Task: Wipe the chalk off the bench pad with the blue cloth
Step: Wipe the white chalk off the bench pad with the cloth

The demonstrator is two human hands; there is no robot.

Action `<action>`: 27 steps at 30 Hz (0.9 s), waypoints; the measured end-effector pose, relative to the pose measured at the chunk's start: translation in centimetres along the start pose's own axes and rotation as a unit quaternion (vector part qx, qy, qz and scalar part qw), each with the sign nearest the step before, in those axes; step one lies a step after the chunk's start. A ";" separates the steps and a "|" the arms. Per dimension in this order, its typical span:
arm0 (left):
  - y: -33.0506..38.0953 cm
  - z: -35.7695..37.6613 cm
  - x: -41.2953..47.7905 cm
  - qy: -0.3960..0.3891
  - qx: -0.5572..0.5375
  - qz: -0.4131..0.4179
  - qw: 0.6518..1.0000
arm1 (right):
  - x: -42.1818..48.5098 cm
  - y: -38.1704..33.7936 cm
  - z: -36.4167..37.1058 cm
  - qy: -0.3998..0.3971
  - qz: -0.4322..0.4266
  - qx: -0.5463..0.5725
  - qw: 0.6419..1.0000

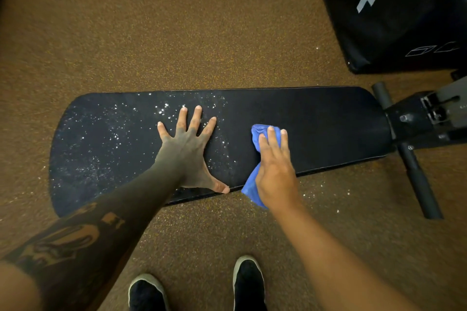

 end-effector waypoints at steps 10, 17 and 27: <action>-0.3 0.1 -0.1 0.002 0.002 0.010 1.000 | -1.7 -0.9 -0.3 0.020 -0.002 0.000 1.000; -0.9 0.0 -0.8 0.012 0.022 0.021 0.999 | -1.9 -1.3 0.4 -0.028 -0.100 -0.027 0.994; -2.2 0.3 -1.7 0.016 -0.003 0.008 1.000 | -1.7 -2.9 1.7 -0.018 -0.099 -0.009 0.995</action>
Point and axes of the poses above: each hand's wrist, its own x-axis towards the middle knuckle, its own z-axis out of the palm, y = z × x, the point moved 5 cm from there along x, towards the middle knuckle, and after that the axes turned 3 degrees about x, right-handed, at the moved point
